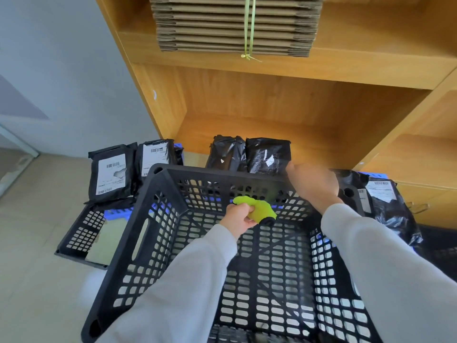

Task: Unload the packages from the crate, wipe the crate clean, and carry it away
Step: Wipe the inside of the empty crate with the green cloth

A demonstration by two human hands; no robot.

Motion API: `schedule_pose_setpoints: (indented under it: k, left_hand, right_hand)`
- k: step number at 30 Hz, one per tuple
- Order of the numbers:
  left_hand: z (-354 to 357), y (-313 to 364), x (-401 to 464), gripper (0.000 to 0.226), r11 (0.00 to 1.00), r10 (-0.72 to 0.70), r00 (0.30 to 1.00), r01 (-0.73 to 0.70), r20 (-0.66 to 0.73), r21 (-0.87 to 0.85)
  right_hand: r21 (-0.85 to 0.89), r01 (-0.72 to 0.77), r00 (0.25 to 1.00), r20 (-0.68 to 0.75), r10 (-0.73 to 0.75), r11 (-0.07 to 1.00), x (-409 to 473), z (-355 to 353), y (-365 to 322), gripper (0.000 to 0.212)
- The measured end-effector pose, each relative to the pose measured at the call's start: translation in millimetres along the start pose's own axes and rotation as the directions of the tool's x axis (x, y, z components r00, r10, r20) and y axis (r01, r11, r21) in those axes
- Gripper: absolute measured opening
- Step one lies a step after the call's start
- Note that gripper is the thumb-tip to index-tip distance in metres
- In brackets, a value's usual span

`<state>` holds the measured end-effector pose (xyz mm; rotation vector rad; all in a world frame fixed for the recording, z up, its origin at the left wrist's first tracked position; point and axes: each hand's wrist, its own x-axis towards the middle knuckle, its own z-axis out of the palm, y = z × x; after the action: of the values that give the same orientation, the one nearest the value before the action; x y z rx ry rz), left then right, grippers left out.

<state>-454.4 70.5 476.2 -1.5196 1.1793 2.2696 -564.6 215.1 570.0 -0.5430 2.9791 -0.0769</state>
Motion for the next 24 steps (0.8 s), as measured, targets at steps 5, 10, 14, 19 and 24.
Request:
schedule_pose_setpoints:
  k: [5, 10, 14, 19, 24]
  left_hand:
    - [-9, -12, 20, 0.03, 1.0, -0.012, 0.999, 0.012, -0.038, -0.001]
    - [-15, -23, 49, 0.038, 0.999, -0.039, 0.995, 0.04, -0.095, 0.005]
    - [-15, -28, 53, 0.036, 0.999, -0.033, 0.991, 0.035, -0.127, 0.014]
    - [-15, -34, 70, 0.036, 0.998, -0.02, 0.988, 0.028, -0.154, 0.052]
    - [-14, -38, 74, 0.034, 0.998, -0.015, 0.986, 0.024, -0.168, 0.052]
  right_hand:
    - [0.01, -0.036, 0.999, -0.005, 0.036, 0.999, 1, 1, -1, 0.044]
    - [0.017, -0.035, 0.998, -0.044, 0.036, 0.999, 4, 5, 1, 0.045]
    - [0.009, -0.016, 0.998, -0.068, 0.017, 1.0, 4, 4, 0, 0.051]
    - [-0.007, -0.013, 0.997, -0.077, 0.012, 1.0, 4, 5, -1, 0.051]
    - [0.018, -0.026, 0.994, -0.105, 0.028, 1.0, 3, 7, -1, 0.056]
